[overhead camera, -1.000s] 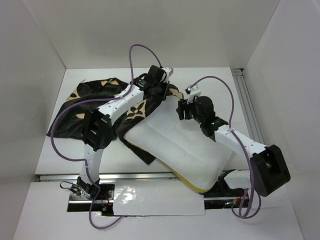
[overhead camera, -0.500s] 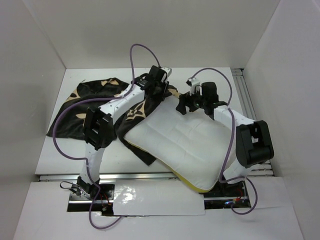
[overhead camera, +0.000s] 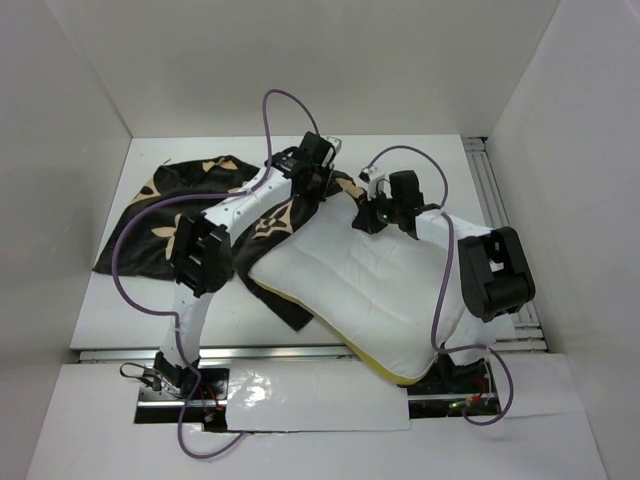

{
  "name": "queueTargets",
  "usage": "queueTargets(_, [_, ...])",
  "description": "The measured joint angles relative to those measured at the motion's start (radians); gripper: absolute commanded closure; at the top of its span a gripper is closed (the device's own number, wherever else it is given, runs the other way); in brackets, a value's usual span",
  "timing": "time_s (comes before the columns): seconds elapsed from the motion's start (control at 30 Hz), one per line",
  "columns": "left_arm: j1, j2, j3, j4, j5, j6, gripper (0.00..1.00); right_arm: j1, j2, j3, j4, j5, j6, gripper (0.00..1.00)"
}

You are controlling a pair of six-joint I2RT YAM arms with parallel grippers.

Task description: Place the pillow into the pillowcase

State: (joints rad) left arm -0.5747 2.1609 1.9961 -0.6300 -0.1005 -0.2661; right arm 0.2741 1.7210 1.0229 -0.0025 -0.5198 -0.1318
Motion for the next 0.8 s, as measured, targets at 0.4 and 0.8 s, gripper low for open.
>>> queueTargets(0.4, [-0.005,-0.116,0.019,0.006,0.001,-0.002,1.0,0.116,-0.226,-0.156,0.131,0.187,0.064,1.0])
queueTargets(0.8, [-0.147,-0.253,-0.07,0.026,-0.012,-0.002,1.0,0.201,-0.38,-0.258,0.352,0.333,0.266,1.0])
